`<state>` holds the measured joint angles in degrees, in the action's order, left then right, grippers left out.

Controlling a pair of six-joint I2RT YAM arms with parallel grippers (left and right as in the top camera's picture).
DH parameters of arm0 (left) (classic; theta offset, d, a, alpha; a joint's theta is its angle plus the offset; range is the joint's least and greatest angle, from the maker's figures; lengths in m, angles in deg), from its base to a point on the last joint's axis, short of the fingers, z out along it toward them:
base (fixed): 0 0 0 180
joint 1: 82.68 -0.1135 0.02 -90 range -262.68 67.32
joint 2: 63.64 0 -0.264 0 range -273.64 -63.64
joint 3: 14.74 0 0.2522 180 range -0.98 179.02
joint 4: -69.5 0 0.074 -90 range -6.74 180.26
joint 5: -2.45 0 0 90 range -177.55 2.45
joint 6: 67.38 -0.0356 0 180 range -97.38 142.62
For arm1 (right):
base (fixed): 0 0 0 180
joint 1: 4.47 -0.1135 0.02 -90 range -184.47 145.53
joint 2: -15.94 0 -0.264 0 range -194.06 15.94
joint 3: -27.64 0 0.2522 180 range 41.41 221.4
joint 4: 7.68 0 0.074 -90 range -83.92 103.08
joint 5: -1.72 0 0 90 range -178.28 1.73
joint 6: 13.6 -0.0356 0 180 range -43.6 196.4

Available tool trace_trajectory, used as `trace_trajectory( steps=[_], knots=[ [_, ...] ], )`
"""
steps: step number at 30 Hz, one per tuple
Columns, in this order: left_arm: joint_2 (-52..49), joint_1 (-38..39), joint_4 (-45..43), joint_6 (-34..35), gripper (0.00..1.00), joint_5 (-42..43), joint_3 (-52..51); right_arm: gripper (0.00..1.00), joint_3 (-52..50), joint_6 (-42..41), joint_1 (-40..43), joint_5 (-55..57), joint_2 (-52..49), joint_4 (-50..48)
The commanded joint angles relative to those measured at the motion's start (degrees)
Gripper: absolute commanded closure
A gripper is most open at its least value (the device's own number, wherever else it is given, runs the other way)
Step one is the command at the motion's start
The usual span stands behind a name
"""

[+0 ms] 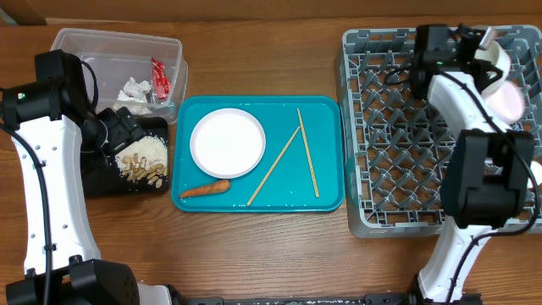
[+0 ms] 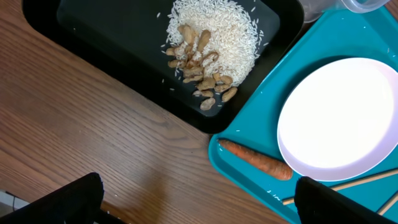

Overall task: Sort waste into correct bins and load items into the dishwasher
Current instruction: 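Grasp the bowl and place it in the dish rack, then reach the right gripper to a chopstick on the teal tray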

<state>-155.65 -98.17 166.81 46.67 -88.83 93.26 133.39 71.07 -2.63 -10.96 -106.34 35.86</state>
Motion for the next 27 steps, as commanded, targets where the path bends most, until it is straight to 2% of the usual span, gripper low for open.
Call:
trace_trajectory(
  steps=[1, 18, 20, 22, 24, 26, 27],
  knots=[
    [0.24, 0.13, -0.42, 0.00, 0.00, -0.13, 0.52, 0.96, 0.98, 0.66, -0.90, 1.31, -1.20, 0.46],
    [0.24, 0.13, -0.85, -0.02, 0.00, -0.15, 0.52, 0.94, 0.98, 0.66, -8.11, 2.40, -1.20, 4.55],
    [0.24, 0.13, -0.85, -0.04, 0.00, -0.15, 0.52, 0.90, 0.98, 0.63, -8.96, 1.09, -1.20, 5.79],
    [0.24, 0.13, -0.85, -0.02, 0.00, -0.13, 0.52, 0.80, 0.98, 0.61, -9.94, -2.14, -1.20, 8.22],
    [0.24, 0.13, -0.85, -0.04, 0.00, -0.13, 0.52, 0.75, 0.98, 0.37, -10.60, -4.72, -1.20, 10.32],
    [0.24, 0.13, -0.85, -0.02, 0.00, -0.15, 0.52, 0.64, 0.98, -2.78, -11.32, -5.46, -1.20, 13.57],
    [0.24, 0.13, -0.85, -0.02, 0.00, -0.15, 0.52, 0.48, 0.98, -6.97, -11.89, -5.49, -1.18, 16.46]
  ],
)
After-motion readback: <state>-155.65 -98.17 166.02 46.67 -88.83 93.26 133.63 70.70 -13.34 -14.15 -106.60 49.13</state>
